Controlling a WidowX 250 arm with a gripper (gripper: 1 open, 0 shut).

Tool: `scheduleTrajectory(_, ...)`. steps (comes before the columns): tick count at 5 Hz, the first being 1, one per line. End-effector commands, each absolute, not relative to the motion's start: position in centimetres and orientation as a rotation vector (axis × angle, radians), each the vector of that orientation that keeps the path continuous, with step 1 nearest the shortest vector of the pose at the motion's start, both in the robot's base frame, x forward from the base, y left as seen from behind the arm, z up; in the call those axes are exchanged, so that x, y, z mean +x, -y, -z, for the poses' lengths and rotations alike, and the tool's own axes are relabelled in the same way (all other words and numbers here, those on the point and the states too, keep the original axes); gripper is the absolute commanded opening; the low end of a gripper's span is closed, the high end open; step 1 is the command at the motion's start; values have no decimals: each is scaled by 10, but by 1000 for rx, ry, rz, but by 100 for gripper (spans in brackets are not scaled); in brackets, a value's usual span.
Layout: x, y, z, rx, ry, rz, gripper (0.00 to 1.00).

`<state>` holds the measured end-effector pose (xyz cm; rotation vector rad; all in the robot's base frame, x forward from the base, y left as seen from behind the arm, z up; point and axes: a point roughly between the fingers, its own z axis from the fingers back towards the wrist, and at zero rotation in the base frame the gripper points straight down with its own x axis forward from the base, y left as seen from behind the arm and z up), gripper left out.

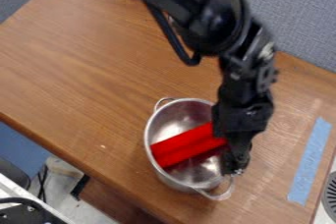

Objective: Move the red object from the metal pot to the table

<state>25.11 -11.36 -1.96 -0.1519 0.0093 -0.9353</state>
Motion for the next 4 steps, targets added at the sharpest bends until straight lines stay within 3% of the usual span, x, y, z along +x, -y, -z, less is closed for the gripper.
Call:
scheduleTrajectory(1,240,106,-7,-164,18,985,100)
scheduleTrajectory(2,227,103,-24,-162,14,1049,0)
scheduleTrajectory(3,216,96,-54,-160,2,1106,0)
scheduleTrajectory(4,222,104,-72,-158,20,1049,0)
